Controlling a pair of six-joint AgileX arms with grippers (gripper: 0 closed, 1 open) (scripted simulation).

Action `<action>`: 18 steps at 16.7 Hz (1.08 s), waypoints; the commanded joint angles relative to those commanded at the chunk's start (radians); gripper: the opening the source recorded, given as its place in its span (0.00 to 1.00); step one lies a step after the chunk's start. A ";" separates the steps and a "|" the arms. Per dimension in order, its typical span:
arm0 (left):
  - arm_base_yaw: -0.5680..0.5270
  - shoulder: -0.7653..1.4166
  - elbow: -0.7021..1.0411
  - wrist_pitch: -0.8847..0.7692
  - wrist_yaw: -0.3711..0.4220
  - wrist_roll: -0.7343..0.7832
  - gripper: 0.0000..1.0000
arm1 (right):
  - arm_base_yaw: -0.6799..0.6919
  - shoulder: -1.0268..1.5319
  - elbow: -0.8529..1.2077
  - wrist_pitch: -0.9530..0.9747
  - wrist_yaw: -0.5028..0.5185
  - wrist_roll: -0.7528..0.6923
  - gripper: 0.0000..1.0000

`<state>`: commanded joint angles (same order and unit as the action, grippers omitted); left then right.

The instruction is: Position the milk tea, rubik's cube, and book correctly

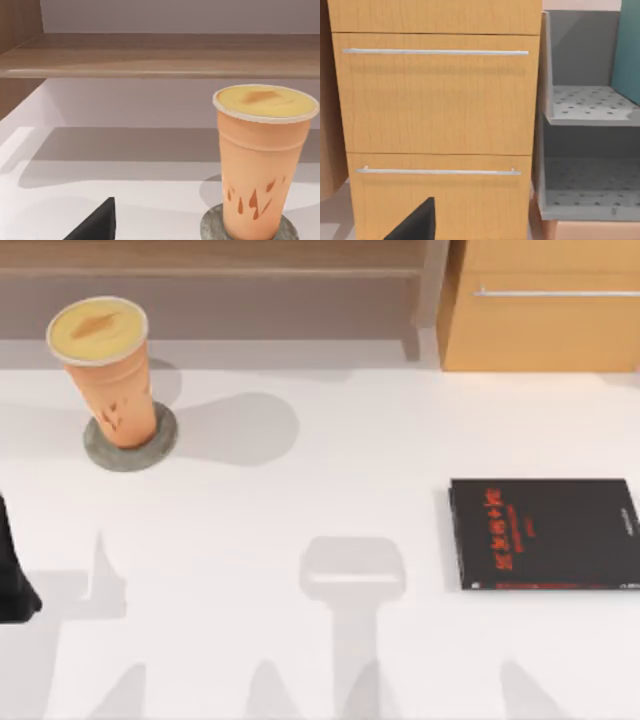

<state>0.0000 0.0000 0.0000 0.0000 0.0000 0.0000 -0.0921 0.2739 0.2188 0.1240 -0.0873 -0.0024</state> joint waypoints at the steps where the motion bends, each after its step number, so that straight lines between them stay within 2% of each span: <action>1: 0.000 0.000 0.000 0.000 0.000 0.000 1.00 | -0.019 0.076 0.061 0.025 -0.018 0.000 1.00; 6: 0.000 0.000 0.000 0.000 0.000 0.000 1.00 | -0.109 0.561 0.414 0.142 -0.100 -0.004 1.00; 10: 0.000 0.000 0.000 0.000 0.000 0.000 1.00 | -0.171 0.949 0.607 0.223 -0.157 -0.004 1.00; 18: 0.000 0.000 0.000 0.000 0.000 0.000 1.00 | -0.312 1.574 1.050 0.409 -0.289 -0.007 1.00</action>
<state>0.0000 0.0000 0.0000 0.0000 0.0000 0.0000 -0.4040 1.8477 1.2688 0.5327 -0.3767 -0.0090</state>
